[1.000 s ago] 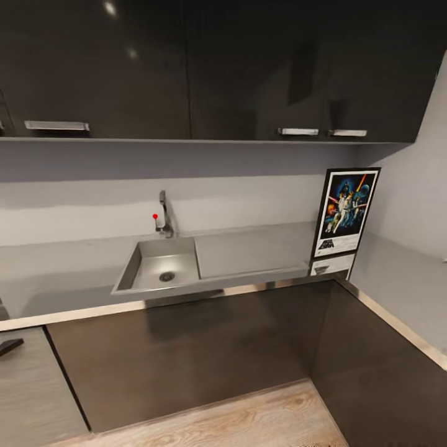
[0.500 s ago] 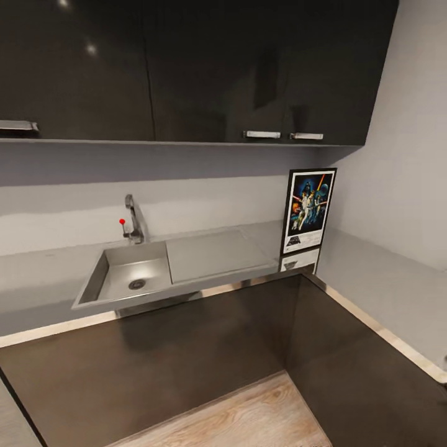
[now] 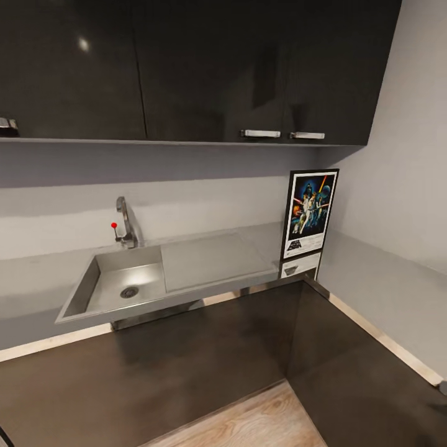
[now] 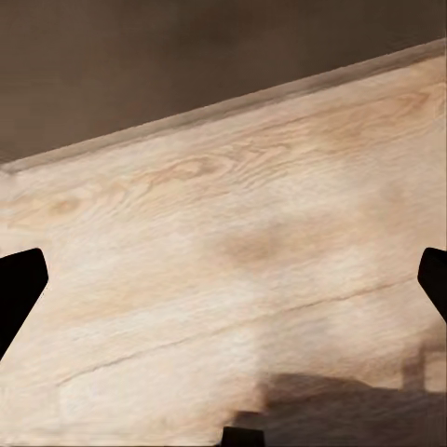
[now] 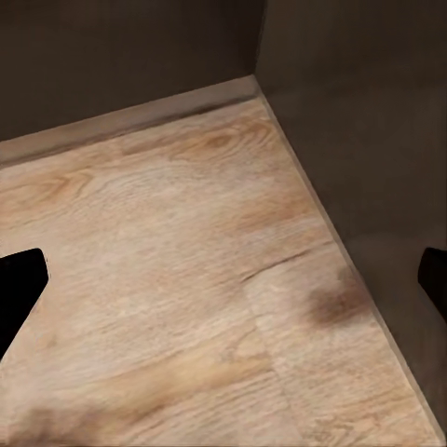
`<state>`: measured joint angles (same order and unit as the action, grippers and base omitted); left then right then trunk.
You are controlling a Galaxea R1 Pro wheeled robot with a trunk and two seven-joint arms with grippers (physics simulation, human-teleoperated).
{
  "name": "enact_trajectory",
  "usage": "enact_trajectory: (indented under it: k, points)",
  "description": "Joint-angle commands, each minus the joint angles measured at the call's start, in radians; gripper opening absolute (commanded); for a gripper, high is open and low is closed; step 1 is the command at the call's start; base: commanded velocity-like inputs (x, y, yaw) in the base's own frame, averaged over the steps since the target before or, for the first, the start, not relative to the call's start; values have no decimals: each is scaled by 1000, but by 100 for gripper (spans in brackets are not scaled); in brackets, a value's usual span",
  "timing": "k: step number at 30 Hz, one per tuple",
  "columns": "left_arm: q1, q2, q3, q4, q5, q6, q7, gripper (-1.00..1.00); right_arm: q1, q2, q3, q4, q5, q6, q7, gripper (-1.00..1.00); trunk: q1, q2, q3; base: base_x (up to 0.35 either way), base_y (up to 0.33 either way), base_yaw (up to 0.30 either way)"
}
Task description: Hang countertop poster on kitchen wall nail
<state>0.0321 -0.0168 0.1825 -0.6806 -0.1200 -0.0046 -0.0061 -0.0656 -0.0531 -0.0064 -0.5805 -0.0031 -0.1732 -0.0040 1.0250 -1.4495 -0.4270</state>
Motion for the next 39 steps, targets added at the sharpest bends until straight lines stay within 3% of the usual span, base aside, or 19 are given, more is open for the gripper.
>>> enact_trajectory:
  k: [1, 6, 8, 9, 11, 15, 16, 17, 19, 22, 25, 28, 31, 32, 36, 38, 39]
  points:
    - [0, 5, 34, 5, -1, -5, -10, 100, -1, 3, 1, -4, -1, -3, 0, 100, 0, -1, -1, 2, 0, 0]
    - [0, 21, 150, 96, 59, -78, -107, 100, -7, 26, 4, -95, -2, 1, 1, 100, 0, -1, -1, 0, 0, 0]
    - [0, 38, 196, 171, 79, -151, -161, 100, -9, 44, 7, -210, -3, 33, 1, 100, 0, -1, -1, 0, 0, 0]
    - [0, 56, 218, 221, 88, -192, -184, 100, -14, 66, 10, -328, -3, 139, 1, 100, 0, -1, -1, 0, 0, 0]
    - [0, 86, 235, 268, 99, -211, -193, 100, -26, 93, 11, -467, -3, 263, 2, 100, 0, -1, -1, 0, 0, 0]
    - [0, 119, 254, 325, 131, -223, -200, 100, -64, 121, 12, -610, -3, 361, 0, 100, 0, -1, -1, 0, 0, 0]
    - [0, 127, 260, 341, 151, -226, -202, 100, -120, 137, 12, -647, -2, 404, -1, 100, 0, -1, -1, 0, 0, 0]
    - [0, 132, 264, 352, 166, -229, -204, 100, -227, 152, 12, -666, -2, 483, -5, 100, 0, -1, -1, 0, 0, 0]
    - [0, 134, 265, 356, 170, -229, -214, 100, -297, 163, 12, -663, -1, 525, -34, 100, 0, -1, -1, 0, 0, 0]
    - [0, 135, 266, 359, 171, -229, -259, 100, -413, 178, 13, -623, -10, 578, -155, 100, 0, -1, -1, 0, 0, 0]
    - [0, 135, 267, 360, 172, -228, -283, 100, -509, 185, 16, -571, -53, 595, -254, 100, 0, -1, -1, 0, 0, 0]
    - [0, 135, 267, 369, 172, -228, -294, 100, -611, 190, 69, -515, -113, 604, -339, 100, 0, -1, -1, 0, 0, 0]
    - [0, 136, 267, 378, 172, -228, -297, 100, -669, 193, 126, -477, -133, 606, -413, 100, 0, -1, -1, 0, 0, 0]
    - [0, 136, 267, 381, 172, -227, -298, 100, -712, 207, 155, -434, -141, 605, -486, 100, 0, -1, -1, 0, 0, 0]
    - [0, 136, 267, 384, 172, -227, -299, 100, -753, 228, 177, -381, -154, 597, -629, 100, 0, -1, -1, 0, 0, 0]
    - [0, 136, 267, 384, 172, -227, -299, 100, -765, 228, 201, -365, -187, 573, -737, 100, 0, -1, -1, 0, 0, 0]
    - [0, 136, 267, 384, 172, -226, -299, 100, -773, 228, 324, -357, -285, 528, -967, 100, 0, -1, -1, 220, 0, 0]
